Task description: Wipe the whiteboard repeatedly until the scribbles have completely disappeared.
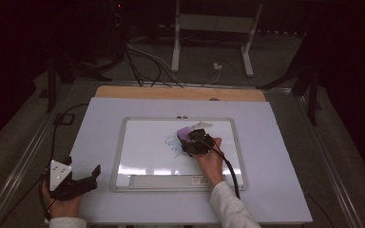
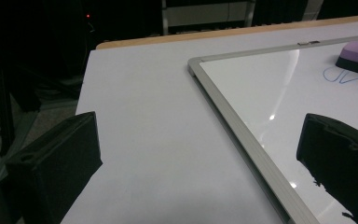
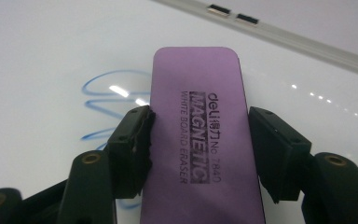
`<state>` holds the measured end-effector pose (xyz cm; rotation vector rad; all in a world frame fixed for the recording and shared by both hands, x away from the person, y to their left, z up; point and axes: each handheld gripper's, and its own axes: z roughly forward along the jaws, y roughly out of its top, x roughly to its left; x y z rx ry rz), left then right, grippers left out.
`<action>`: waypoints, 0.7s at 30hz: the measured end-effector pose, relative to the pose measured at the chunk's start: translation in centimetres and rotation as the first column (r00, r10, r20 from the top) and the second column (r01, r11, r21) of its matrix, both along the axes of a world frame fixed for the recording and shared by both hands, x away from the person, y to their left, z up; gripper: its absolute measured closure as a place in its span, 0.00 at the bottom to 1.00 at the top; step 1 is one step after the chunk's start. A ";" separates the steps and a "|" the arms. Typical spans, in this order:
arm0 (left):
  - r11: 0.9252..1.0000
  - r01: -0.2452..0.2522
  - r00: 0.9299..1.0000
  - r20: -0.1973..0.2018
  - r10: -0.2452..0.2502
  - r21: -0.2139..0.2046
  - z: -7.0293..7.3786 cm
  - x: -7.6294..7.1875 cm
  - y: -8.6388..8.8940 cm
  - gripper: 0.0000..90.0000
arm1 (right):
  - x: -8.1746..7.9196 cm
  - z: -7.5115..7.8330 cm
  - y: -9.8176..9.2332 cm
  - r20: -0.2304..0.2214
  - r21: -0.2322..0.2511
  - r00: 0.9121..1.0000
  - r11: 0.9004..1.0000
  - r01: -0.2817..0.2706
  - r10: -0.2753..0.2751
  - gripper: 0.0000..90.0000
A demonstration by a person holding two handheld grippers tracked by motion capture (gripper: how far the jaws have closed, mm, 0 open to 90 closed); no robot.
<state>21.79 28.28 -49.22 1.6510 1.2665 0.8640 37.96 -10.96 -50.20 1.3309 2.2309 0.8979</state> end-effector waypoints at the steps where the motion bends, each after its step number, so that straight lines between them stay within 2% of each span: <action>1: 1.000 0.000 1.000 -0.001 0.000 0.000 0.0 0.0 0.0 0.01 | 0.3 0.0 -0.1 0.001 -0.001 1.000 1.000 0.008 -0.008 0.46; 6: 1.000 0.001 1.000 -0.001 -0.001 -0.001 0.0 0.0 0.0 0.01 | 1.4 0.0 -0.1 -0.003 -0.001 0.999 0.999 0.049 -0.049 0.46; 11: 1.000 0.003 1.000 -0.004 -0.003 0.002 -0.1 0.1 0.0 0.01 | 2.0 0.1 0.2 -0.014 -0.003 0.998 0.998 0.062 -0.062 0.46; 15: 1.000 0.002 1.000 -0.005 -0.002 0.001 -0.1 0.1 -0.1 0.01 | 1.9 0.0 0.2 -0.011 -0.001 0.998 0.998 0.057 -0.057 0.46; 21: 1.000 0.002 1.000 -0.005 -0.002 0.004 -0.1 0.1 -0.1 0.00 | 1.2 0.1 0.5 -0.014 -0.005 1.000 1.000 0.021 -0.022 0.46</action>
